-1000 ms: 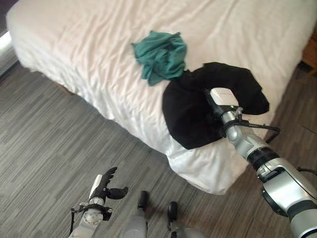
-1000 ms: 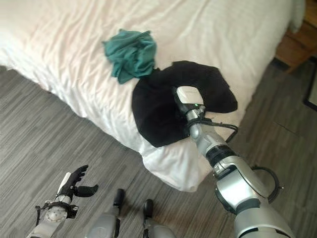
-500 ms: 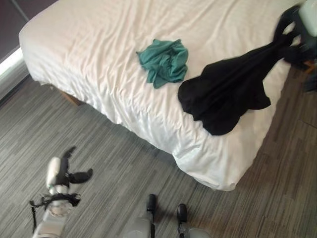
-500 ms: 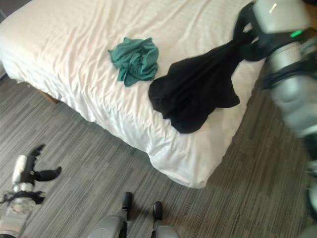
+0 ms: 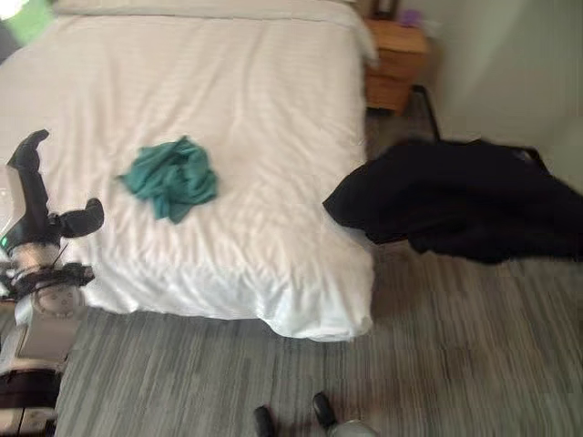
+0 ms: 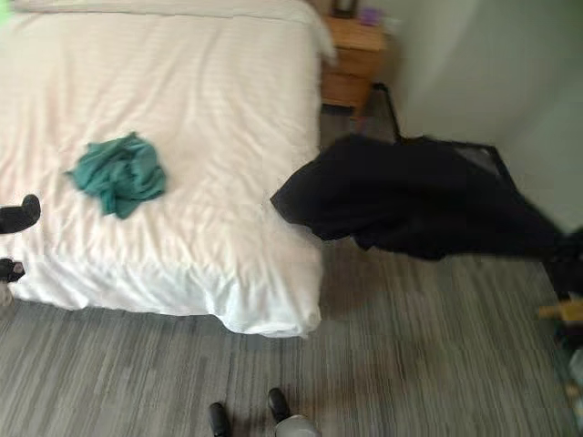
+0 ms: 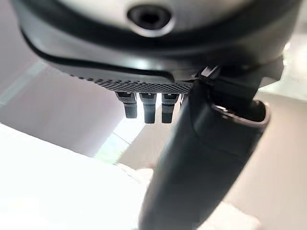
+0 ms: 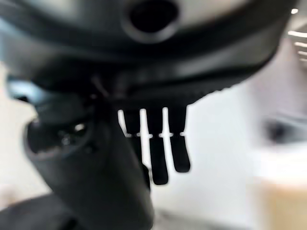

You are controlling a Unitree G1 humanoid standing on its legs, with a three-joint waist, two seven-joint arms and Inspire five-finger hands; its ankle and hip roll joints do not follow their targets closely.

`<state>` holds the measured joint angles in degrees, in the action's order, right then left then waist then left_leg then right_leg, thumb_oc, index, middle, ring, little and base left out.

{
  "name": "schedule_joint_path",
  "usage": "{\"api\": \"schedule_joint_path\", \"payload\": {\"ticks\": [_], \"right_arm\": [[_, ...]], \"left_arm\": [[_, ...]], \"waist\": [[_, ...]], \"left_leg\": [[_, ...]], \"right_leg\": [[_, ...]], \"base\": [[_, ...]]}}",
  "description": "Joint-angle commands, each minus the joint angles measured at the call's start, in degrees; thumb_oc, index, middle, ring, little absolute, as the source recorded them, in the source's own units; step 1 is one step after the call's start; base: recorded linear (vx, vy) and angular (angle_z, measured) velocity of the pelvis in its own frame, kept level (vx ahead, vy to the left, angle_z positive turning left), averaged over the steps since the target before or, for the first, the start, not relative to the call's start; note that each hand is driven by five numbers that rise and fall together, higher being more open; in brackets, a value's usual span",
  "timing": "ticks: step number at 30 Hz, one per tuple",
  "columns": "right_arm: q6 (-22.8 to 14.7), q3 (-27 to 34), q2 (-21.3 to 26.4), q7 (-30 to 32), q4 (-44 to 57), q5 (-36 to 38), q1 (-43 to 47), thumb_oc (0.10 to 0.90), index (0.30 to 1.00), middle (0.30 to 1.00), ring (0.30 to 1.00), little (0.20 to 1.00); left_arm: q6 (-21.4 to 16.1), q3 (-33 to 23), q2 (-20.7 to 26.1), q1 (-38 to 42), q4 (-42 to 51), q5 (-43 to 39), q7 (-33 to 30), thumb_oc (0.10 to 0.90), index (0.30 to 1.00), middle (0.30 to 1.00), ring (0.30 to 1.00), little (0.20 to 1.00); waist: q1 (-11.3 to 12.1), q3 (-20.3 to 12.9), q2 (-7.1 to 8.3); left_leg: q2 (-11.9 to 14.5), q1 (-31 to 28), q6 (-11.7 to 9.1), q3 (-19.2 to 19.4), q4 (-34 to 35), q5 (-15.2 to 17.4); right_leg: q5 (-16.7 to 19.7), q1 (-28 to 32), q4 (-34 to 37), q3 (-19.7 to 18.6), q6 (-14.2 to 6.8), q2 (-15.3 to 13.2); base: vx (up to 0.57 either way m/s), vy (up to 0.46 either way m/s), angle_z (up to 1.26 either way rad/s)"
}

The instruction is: Pick up bed clothes into laundry basket.

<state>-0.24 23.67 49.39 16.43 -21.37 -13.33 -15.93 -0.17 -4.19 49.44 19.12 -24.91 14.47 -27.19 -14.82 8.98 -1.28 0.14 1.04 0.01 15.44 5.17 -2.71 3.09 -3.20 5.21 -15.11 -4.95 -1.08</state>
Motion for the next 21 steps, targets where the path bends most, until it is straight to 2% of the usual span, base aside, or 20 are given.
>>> {"api": "schedule_joint_path", "payload": {"ticks": [1,2,3,4,5,6,7,8,9,10,11,13,16,17,19,20,21], "right_arm": [[0.2,2.9,3.9,2.6,-4.9,-0.7,0.9,0.400,0.300,0.300,0.300,0.300],[0.7,1.8,1.1,1.8,-10.0,-0.2,-1.4,0.400,0.300,0.300,0.300,0.300],[0.5,1.7,1.0,1.9,-10.3,-0.1,-1.2,0.400,0.300,0.300,0.300,0.300],[0.3,0.0,-1.4,1.1,-16.0,3.9,-2.2,0.400,0.300,0.300,0.300,0.300],[-0.1,-0.9,-2.3,0.7,-19.1,6.4,-2.5,0.400,0.300,0.300,0.300,0.300],[-0.7,-2.2,-3.1,0.3,-22.8,8.7,-2.5,0.400,0.300,0.300,0.300,0.300],[-0.9,-2.3,-3.3,0.3,-23.1,8.8,-2.3,0.400,0.300,0.300,0.300,0.300],[-1.4,-4.7,-5.1,-0.3,-29.9,10.4,-2.7,0.400,0.300,0.300,0.300,0.300],[-1.5,-4.8,-5.3,-0.3,-30.2,10.5,-2.5,0.400,0.300,0.300,0.300,0.300],[-1.6,-7.7,-6.9,-1.1,-37.7,11.0,-2.9,0.400,0.300,0.300,0.300,0.300],[-1.7,-7.9,-7.0,-1.1,-37.9,11.0,-2.6,0.400,0.300,0.300,0.300,0.300],[-1.7,-11.0,-11.2,-2.7,-48.7,14.4,-2.1,0.400,0.300,0.300,0.300,0.300],[-1.8,-14.0,-13.6,-4.2,-52.6,15.9,-0.1,0.400,0.300,0.300,0.300,0.300],[-2.0,-16.3,-15.3,-5.7,-54.4,17.8,0.5,0.400,0.300,0.300,0.300,0.300],[-2.4,-17.2,-16.5,-6.3,-54.7,18.5,0.7,0.400,0.300,0.300,0.300,0.300],[-3.1,-19.5,-18.4,-7.2,-54.3,19.6,1.6,0.400,0.300,0.300,0.300,0.300],[-3.1,-19.6,-18.4,-7.2,-54.4,19.6,1.7,0.400,0.300,0.300,0.300,0.300]], "left_arm": [[1.8,-0.1,6.6,9.0,-5.0,4.0,-3.1,0.800,0.900,0.900,0.900,0.900],[3.4,1.7,6.8,11.0,-8.6,5.7,-3.1,0.800,0.900,0.900,0.900,0.900],[3.3,2.2,6.9,11.5,-9.0,5.7,-3.2,0.800,0.900,0.900,0.900,0.900],[4.6,5.6,6.7,14.9,-15.6,5.6,-3.6,0.800,0.900,0.900,0.900,0.900],[5.0,8.4,7.1,17.7,-20.3,5.7,-3.7,0.800,0.900,0.900,0.900,0.900],[5.3,12.2,8.0,21.5,-26.0,5.7,-4.0,0.800,0.900,0.900,0.900,0.900],[5.1,12.9,8.1,22.3,-26.6,5.6,-4.1,0.800,0.900,0.900,0.900,0.900],[5.6,17.1,9.7,25.8,-35.4,6.3,-3.3,0.800,0.900,0.900,0.900,0.900],[5.4,17.7,9.8,26.6,-35.9,6.2,-3.4,0.800,0.900,0.900,0.900,0.900],[5.5,20.1,12.4,29.5,-40.4,6.1,-3.8,0.800,0.900,0.900,0.900,0.900],[5.4,20.5,12.6,30.0,-40.7,6.0,-3.8,0.800,0.900,0.900,0.900,0.900],[5.4,25.4,16.4,35.6,-44.6,7.1,-5.0,0.800,0.900,0.900,0.900,0.900],[5.0,28.8,18.2,39.5,-45.4,7.4,-5.1,0.800,0.900,0.900,0.900,0.900],[4.7,31.5,20.1,41.9,-45.7,8.3,-5.2,0.800,0.900,0.900,0.900,0.900],[4.6,33.3,20.6,43.2,-46.6,9.0,-5.1,0.800,0.900,0.900,0.900,0.900],[4.2,33.6,20.4,43.3,-48.0,9.2,-4.4,0.800,0.900,0.900,0.900,0.900],[4.2,33.7,20.5,43.4,-48.1,9.2,-4.4,0.643,0.665,0.665,0.665,0.665]], "waist": [[-1.6,-3.5,1.84],[-3.0,-3.1,1.85],[-3.0,-3.1,1.95],[-5.0,-2.3,2.06],[-5.8,-1.8,2.22],[-6.3,-1.2,2.29],[-6.2,-1.2,2.48],[-6.8,-0.2,2.48],[-6.6,-0.3,2.68],[-6.5,0.9,2.64],[-6.4,0.8,2.83],[-5.7,2.5,2.54],[-4.9,3.9,2.58],[-4.7,5.1,1.97],[-4.5,5.7,2.02],[-4.1,6.6,1.82],[-4.2,6.5,1.86]], "left_leg": [[2.0,-2.0,-4.0,-1.1,-0.2,6.0],[2.2,-1.5,-4.1,-0.6,-0.2,5.7],[2.2,-1.4,-4.1,-0.6,-0.2,5.7],[2.4,-0.3,-4.2,-0.1,-0.2,5.2],[2.4,0.5,-4.3,0.1,-0.2,5.0],[2.4,1.4,-4.2,0.3,-0.2,5.2],[2.5,1.7,-4.3,0.4,-0.2,4.7],[2.5,2.9,-4.2,1.3,-0.2,4.8],[2.6,3.3,-4.4,1.4,-0.2,4.3],[2.6,4.7,-4.4,2.2,-0.2,4.3],[2.7,5.1,-4.5,2.3,-0.2,3.9],[3.1,7.6,-4.7,2.8,-0.2,3.3],[3.4,9.4,-5.0,2.2,-0.2,2.1],[3.6,10.5,-5.2,1.6,-0.2,1.5],[3.6,11.1,-5.3,1.2,-0.2,1.3],[3.7,12.0,-5.4,0.8,-0.2,1.0],[3.7,12.1,-5.4,0.8,-0.2,1.0]], "right_leg": [[-1.3,0.1,-1.4,0.9,-6.5,-5.4],[-1.0,-0.8,-1.4,0.5,-6.5,-5.2],[-1.0,-0.9,-1.5,0.5,-6.5,-5.2],[-0.4,-2.4,-1.5,0.0,-6.6,-4.8],[-0.1,-3.5,-1.6,-0.3,-6.7,-4.4],[-0.1,-4.5,-1.6,-0.4,-6.8,-4.2],[0.3,-4.9,-1.7,-0.5,-6.8,-4.1],[0.7,-6.2,-1.2,-0.6,-7.1,-3.7],[1.1,-6.6,-1.2,-0.8,-7.0,-3.6],[1.6,-8.3,-0.7,-0.9,-7.5,-3.0],[2.0,-8.6,-0.6,-1.0,-7.4,-2.9],[2.5,-11.2,-0.2,-0.6,-7.7,-2.8],[2.9,-12.9,-0.2,0.1,-7.4,-2.9],[2.9,-14.1,-0.2,0.6,-7.3,-3.0],[2.8,-14.7,-0.2,1.0,-7.2,-3.0],[2.9,-15.4,-0.2,1.3,-7.2,-3.1],[2.9,-15.5,-0.2,1.3,-7.2,-3.1]], "base": [[0.01,-0.007,-0.47],[0.01,-0.008,-0.39],[-0.01,-0.021,-0.35],[-0.05,-0.029,-0.15],[-0.06,-0.022,-0.12],[-0.05,-0.021,-0.19],[-0.02,-0.006,-0.31],[-0.03,-0.027,-0.27],[0.01,-0.017,-0.31],[-0.02,-0.032,-0.32],[-0.02,-0.044,-0.49],[-0.04,-0.048,-0.38],[-0.05,-0.053,-0.08],[-0.03,-0.056,0.02],[-0.02,-0.034,0.16],[-0.01,-0.015,0.16],[-0.01,-0.017,0.08]]}}
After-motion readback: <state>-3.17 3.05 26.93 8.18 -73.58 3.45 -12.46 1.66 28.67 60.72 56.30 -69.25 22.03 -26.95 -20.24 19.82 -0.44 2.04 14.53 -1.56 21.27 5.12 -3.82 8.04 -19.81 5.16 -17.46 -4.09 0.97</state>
